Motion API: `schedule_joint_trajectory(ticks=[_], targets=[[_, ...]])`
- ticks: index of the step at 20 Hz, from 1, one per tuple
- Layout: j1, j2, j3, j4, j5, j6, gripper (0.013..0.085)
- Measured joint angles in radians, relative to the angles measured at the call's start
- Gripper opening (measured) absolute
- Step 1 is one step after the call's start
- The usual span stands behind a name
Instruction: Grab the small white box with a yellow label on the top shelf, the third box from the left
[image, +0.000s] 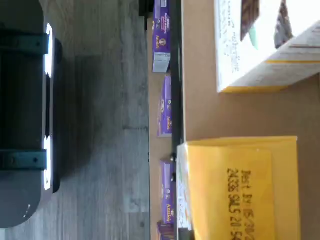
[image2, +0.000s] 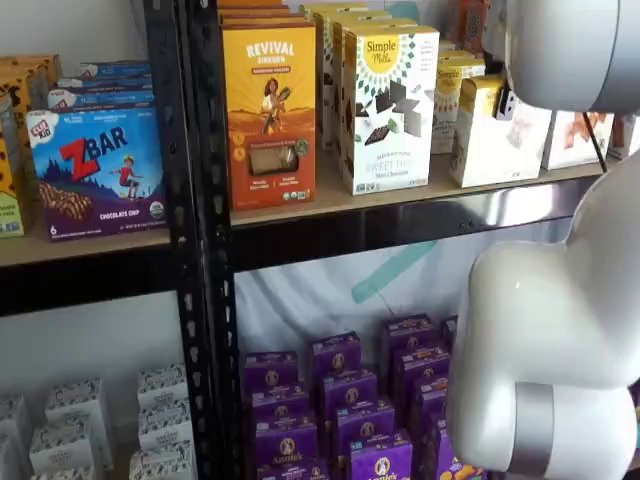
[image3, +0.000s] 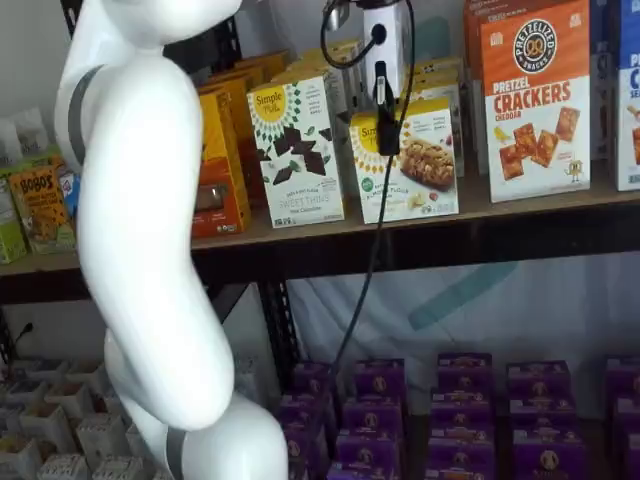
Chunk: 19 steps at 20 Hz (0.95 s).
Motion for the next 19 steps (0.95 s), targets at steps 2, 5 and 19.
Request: schedule_joint_trajectory(ticks=[2, 5, 19], targets=[[-0.004, -0.017, 0.008, 0.000, 0.018, -0.002, 0.0330], [-0.008, -0.048, 0.024, -0.003, 0.050, -0.005, 0.0330], [-0.013, -0.241, 0.204, -0.058, 0.102, -0.018, 0.0330]])
